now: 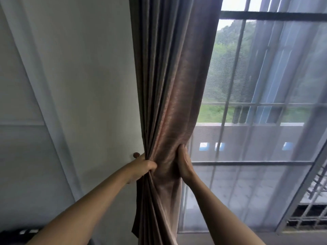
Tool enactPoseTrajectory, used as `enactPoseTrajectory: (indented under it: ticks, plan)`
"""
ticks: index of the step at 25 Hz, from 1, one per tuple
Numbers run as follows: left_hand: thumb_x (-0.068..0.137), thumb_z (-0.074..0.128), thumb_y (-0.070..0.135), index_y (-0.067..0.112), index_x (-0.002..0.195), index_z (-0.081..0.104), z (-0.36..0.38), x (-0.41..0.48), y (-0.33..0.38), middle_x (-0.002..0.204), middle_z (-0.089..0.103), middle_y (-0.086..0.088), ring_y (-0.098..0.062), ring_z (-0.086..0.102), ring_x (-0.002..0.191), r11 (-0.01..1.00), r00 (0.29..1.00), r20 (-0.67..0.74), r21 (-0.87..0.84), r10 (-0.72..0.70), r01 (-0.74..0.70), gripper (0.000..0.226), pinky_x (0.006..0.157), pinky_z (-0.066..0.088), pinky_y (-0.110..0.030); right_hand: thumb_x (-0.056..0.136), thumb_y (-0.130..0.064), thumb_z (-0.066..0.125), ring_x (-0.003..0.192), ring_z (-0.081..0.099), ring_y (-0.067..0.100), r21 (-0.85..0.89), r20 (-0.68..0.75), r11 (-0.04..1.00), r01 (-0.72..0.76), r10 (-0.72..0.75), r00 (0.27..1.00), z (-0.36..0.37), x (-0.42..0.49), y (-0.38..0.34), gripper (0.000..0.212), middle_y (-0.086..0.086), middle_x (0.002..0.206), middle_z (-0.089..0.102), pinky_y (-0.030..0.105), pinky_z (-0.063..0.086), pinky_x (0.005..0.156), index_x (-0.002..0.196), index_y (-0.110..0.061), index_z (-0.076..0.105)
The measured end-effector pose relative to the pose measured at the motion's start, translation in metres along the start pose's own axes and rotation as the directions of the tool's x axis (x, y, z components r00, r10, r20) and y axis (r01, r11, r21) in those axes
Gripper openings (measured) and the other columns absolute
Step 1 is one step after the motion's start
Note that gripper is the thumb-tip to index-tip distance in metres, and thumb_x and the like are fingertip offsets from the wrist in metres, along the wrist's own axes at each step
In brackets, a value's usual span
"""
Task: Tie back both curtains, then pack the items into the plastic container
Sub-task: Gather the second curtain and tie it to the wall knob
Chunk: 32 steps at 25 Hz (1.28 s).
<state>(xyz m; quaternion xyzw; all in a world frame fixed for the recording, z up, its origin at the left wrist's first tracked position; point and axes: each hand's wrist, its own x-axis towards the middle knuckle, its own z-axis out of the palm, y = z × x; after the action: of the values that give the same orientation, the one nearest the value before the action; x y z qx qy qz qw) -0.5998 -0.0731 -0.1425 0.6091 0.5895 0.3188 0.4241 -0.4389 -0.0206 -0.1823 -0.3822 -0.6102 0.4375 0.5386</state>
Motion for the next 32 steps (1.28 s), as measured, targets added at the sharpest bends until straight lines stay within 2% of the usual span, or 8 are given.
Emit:
enactPoseTrajectory:
  ticks: [5, 8, 10, 13, 18, 23, 26, 32]
  plan:
    - [0.051, 0.053, 0.031, 0.052, 0.096, 0.057, -0.002, 0.029, -0.022, 0.12, 0.058, 0.0, -0.024, 0.044, 0.123, 0.998, 0.996, -0.067, 0.025, -0.063, 0.065, 0.05, 0.104, 0.041, -0.045, 0.097, -0.048, 0.029, 0.125, 0.046, 0.01, 0.046, -0.082, 0.998, -0.04, 0.043, 0.996, 0.005, -0.003, 0.002, 0.056, 0.0, 0.136, 0.051, 0.026, 0.035, 0.107, 0.138, -0.013, 0.044]
    - [0.068, 0.051, 0.029, 0.047, 0.094, 0.048, 0.01, 0.009, 0.012, 0.105, 0.056, 0.008, -0.015, 0.043, 0.117, 0.991, 0.992, -0.087, 0.091, -0.088, 0.096, 0.031, 0.107, 0.036, -0.033, 0.082, -0.067, 0.04, 0.108, 0.06, 0.017, -0.006, -0.158, 0.999, -0.042, 0.041, 0.987, -0.004, -0.008, 0.002, 0.072, 0.005, 0.114, 0.065, 0.034, 0.048, 0.095, 0.121, -0.009, 0.056]
    - [0.086, 0.045, 0.014, 0.034, 0.08, 0.042, 0.02, 0.003, 0.025, 0.079, 0.043, 0.01, -0.002, 0.04, 0.078, 0.996, 0.997, -0.056, 0.063, -0.061, 0.064, 0.022, 0.077, 0.038, -0.003, 0.088, -0.055, 0.047, 0.093, 0.062, 0.01, -0.055, -0.238, 0.998, -0.017, 0.004, 0.971, -0.012, -0.021, -0.001, 0.056, -0.002, 0.096, 0.066, 0.018, 0.048, 0.079, 0.113, -0.006, 0.057]
    - [0.091, 0.042, 0.005, 0.025, 0.071, 0.035, 0.031, -0.014, 0.041, 0.069, 0.026, 0.006, 0.0, 0.027, 0.061, 0.992, 0.998, -0.057, 0.12, -0.031, 0.038, 0.03, 0.048, 0.034, -0.001, 0.096, -0.034, 0.046, 0.082, 0.056, 0.0, -0.112, -0.289, 0.994, -0.005, -0.028, 0.957, -0.019, -0.039, -0.002, 0.03, -0.011, 0.088, 0.06, 0.009, 0.043, 0.065, 0.111, -0.009, 0.055]
    - [0.079, 0.044, 0.024, 0.027, 0.1, 0.051, 0.014, -0.001, 0.023, 0.099, 0.054, -0.002, -0.03, 0.051, 0.11, 0.981, 0.969, -0.246, 0.189, 0.002, 0.046, 0.022, 0.103, 0.038, -0.04, 0.097, -0.042, 0.041, 0.082, 0.054, 0.023, -0.201, -0.192, 0.958, -0.204, 0.165, 0.967, -0.006, 0.004, -0.009, 0.034, 0.003, 0.084, 0.056, 0.033, 0.039, 0.066, 0.097, -0.008, 0.045]
    - [0.088, 0.046, 0.015, 0.021, 0.082, 0.05, 0.015, -0.02, 0.027, 0.086, 0.051, 0.002, -0.021, 0.055, 0.097, 0.988, 0.982, -0.188, 0.15, -0.016, 0.045, 0.009, 0.089, 0.041, -0.028, 0.097, -0.042, 0.04, 0.071, 0.055, 0.014, -0.254, -0.315, 0.962, -0.102, 0.017, 0.949, 0.001, -0.018, -0.002, 0.031, -0.004, 0.074, 0.056, 0.03, 0.034, 0.064, 0.088, -0.013, 0.049]
    - [0.085, 0.049, 0.014, 0.026, 0.069, 0.045, 0.008, -0.032, 0.024, 0.076, 0.046, 0.008, -0.013, 0.051, 0.083, 0.991, 0.999, -0.007, 0.12, -0.052, 0.052, 0.02, 0.076, 0.038, -0.025, 0.091, -0.053, 0.04, 0.062, 0.05, 0.004, -0.139, -0.19, 0.988, 0.063, -0.089, 0.978, -0.011, -0.033, 0.009, 0.045, -0.003, 0.069, 0.055, 0.022, 0.039, 0.059, 0.072, -0.014, 0.052]
    - [0.057, 0.048, 0.041, 0.05, 0.119, 0.049, -0.009, 0.036, -0.024, 0.127, 0.057, 0.006, -0.026, 0.044, 0.126, 0.977, 0.995, -0.095, 0.211, 0.002, 0.018, 0.063, 0.109, 0.036, -0.042, 0.099, -0.036, 0.037, 0.094, 0.061, 0.011, -0.011, 0.048, 0.989, -0.145, 0.145, 0.988, -0.019, 0.0, 0.0, 0.038, 0.005, 0.105, 0.066, 0.017, 0.052, 0.077, 0.109, -0.008, 0.06]
